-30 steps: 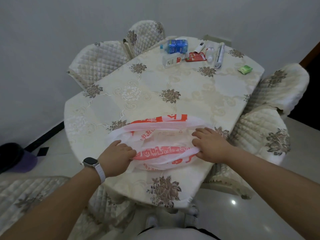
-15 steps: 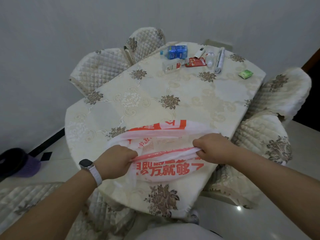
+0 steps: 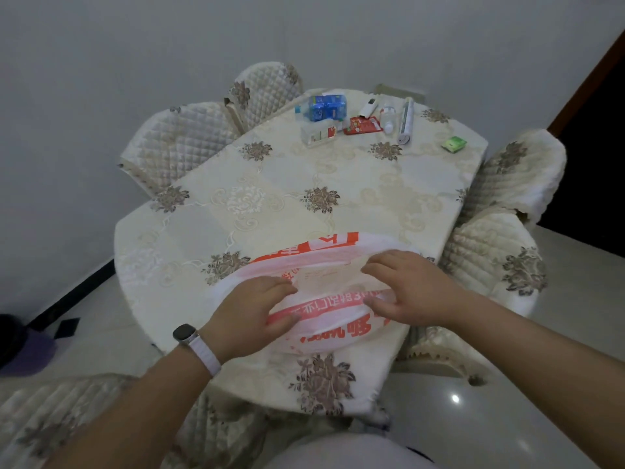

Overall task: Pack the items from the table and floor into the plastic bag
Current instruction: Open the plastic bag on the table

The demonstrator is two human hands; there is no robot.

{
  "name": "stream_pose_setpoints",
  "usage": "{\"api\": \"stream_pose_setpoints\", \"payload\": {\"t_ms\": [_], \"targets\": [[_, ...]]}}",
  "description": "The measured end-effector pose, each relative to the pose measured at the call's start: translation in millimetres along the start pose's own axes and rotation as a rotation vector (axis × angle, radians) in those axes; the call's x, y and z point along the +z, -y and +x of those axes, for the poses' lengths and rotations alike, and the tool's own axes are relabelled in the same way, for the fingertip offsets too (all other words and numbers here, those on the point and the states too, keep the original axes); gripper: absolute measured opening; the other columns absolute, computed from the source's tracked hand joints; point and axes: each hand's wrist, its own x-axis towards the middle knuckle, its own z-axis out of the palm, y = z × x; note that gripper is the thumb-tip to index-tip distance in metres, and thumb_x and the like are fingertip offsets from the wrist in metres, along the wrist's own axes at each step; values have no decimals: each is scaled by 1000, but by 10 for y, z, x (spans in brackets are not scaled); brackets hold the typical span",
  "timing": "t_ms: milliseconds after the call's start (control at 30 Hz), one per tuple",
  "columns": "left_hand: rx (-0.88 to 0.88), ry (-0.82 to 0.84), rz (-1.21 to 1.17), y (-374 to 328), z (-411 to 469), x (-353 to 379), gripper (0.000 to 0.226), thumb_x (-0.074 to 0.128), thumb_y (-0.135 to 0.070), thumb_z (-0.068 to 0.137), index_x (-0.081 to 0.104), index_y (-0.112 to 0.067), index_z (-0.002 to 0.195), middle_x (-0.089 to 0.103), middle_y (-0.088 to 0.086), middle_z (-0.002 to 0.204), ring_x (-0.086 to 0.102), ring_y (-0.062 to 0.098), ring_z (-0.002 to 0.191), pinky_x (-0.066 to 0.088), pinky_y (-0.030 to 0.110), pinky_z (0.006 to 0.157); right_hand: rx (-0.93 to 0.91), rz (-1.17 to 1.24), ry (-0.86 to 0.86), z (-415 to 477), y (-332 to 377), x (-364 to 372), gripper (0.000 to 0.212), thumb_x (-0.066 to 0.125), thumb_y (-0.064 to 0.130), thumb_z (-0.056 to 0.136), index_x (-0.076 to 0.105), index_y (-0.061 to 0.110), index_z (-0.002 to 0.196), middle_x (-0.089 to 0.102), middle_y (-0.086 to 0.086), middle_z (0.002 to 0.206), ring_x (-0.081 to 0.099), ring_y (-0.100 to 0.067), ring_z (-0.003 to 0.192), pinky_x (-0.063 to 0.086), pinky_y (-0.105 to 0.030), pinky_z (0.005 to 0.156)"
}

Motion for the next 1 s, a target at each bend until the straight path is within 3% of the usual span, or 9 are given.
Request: {"api": "stream_pose_setpoints", "payload": {"t_ms": [333,633,1000], "targets": [[133,-115,-48,-297,193,34,45,52,-46,92,68,-13,119,68,6,121,62,25,112,50,42,95,335,-79,-114,-348,376,-68,52,49,53,89,64,15,121,63,-5,125,57,-25,114,48,-41,91],[202,-149,80,-893,354,44,39,55,-41,92,66,-18,121,64,5,127,58,28,115,48,43,93,379,-122,-140,-846,357,-259,55,45,56,89,61,18,125,59,-8,132,53,-27,120,44,-42,95],[393,-128,147,-2736,1003,535,39,57,-38,90,65,-17,121,63,7,126,58,30,115,47,45,94,528,-176,-192,-2635,-387,-754,54,49,55,90,57,20,130,55,-5,135,50,-25,123,41,-40,100]]}}
